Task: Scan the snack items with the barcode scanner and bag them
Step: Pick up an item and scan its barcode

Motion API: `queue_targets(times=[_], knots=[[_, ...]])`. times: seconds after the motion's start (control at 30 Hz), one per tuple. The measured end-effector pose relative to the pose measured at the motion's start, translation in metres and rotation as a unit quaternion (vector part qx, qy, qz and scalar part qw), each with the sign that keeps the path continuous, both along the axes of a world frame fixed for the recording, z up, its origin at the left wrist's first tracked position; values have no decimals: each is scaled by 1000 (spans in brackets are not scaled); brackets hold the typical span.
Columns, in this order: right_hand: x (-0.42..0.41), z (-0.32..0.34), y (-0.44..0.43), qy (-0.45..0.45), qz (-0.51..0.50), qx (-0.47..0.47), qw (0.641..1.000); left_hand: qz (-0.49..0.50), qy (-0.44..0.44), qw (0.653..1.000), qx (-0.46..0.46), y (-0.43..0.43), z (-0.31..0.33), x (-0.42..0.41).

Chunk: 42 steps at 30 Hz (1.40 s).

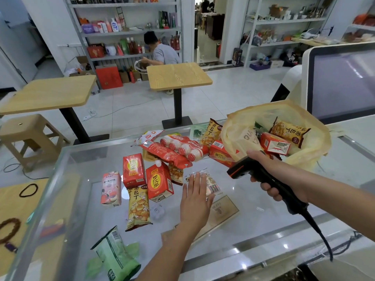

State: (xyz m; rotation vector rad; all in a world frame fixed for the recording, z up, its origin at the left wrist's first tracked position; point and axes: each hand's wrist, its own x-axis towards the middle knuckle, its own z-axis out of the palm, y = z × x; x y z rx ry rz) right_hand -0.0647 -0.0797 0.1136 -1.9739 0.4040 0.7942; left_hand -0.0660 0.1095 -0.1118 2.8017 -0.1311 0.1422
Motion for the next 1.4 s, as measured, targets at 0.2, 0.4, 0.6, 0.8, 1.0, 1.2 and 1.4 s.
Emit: queue_targets(times=[0.2,0.4,0.6,0.8,1.0,1.2,1.4], knots=[[3,-13,-4,-5,1,17,1000,-4,0,1000,-10,1,2,-1],[12,-75,5,-52,-34,25,998,3,-15,996,-84,4,1,-2],[19,-117,17,-64,-27,13,998,25,-47,962,-268,5,10,-11],[21,-116,15,-92,98,-78,988,-19,-157,953,-260,-10,21,-9],[33,-83,4,-327,88,-139,931,-96,-258,937,-214,-31,57,9],[62,-39,-25,-383,6,-114,917,-119,-208,943,-230,-58,100,39],[124,-36,-83,-372,-95,-324,865,143,5,938,-315,-73,125,73]])
